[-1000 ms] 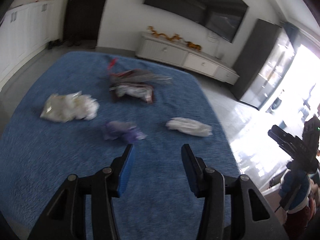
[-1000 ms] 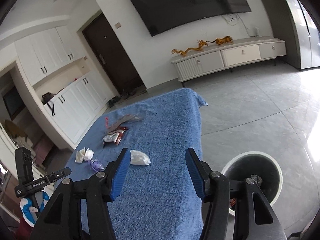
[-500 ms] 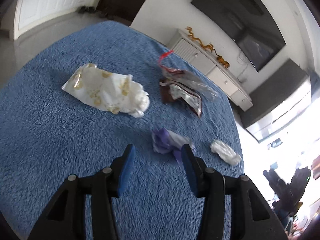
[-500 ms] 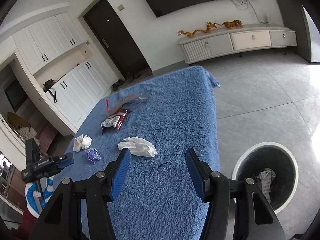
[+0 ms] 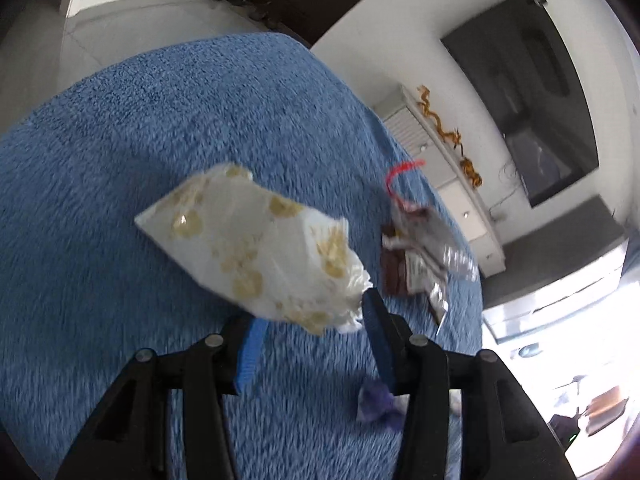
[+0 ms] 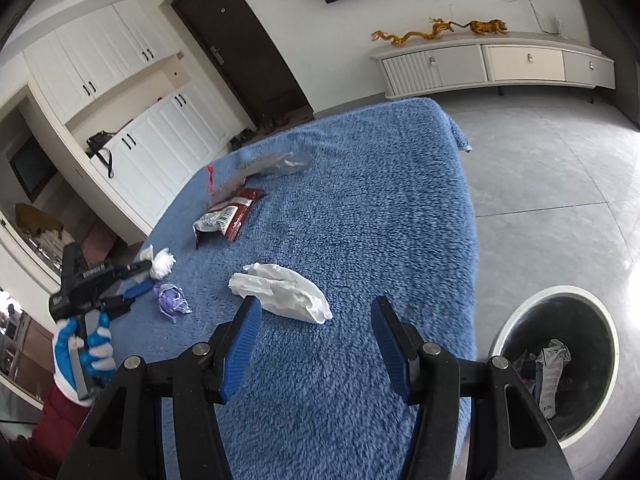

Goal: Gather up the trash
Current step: 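Grasp the white paw-print paper bag with the left tool while the right tool grasps crumpled white plastic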

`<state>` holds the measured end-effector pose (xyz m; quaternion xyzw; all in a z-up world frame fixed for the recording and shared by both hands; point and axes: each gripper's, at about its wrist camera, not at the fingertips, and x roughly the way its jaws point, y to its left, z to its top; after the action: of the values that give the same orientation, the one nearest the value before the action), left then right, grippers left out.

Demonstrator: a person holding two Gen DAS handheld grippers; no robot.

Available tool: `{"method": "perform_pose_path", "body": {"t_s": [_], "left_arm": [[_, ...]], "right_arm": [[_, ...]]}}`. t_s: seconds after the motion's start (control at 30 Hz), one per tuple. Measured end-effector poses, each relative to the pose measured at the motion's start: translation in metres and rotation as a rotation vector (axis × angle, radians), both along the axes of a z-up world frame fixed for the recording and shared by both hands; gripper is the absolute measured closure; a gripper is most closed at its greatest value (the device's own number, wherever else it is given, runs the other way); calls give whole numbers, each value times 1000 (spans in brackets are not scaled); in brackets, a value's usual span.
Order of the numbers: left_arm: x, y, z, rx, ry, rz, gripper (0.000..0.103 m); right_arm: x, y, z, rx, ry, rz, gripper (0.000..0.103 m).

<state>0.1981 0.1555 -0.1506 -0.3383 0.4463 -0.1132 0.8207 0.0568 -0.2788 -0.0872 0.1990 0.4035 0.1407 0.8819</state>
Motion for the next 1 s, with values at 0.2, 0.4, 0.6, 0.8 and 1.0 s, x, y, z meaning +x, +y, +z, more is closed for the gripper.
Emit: {"method": "perform_pose_path", "body": {"t_s": [0.2, 0.4, 0.6, 0.8, 1.0], "left_arm": [[24, 22, -7, -104, 20, 55, 59], [30, 41, -15, -215, 28, 87, 59], [17, 44, -19, -260, 11, 57, 57], [4, 54, -22, -303, -10, 57, 57], [-6, 55, -19, -325, -27, 55, 57]], "right_arm": [[16, 12, -3, -20, 9, 36, 48], [27, 19, -7, -35, 18, 58, 48], [36, 22, -14, -33, 39, 73, 48], [41, 26, -20, -27, 57, 80, 48], [41, 28, -20, -37, 59, 83, 48]]}}
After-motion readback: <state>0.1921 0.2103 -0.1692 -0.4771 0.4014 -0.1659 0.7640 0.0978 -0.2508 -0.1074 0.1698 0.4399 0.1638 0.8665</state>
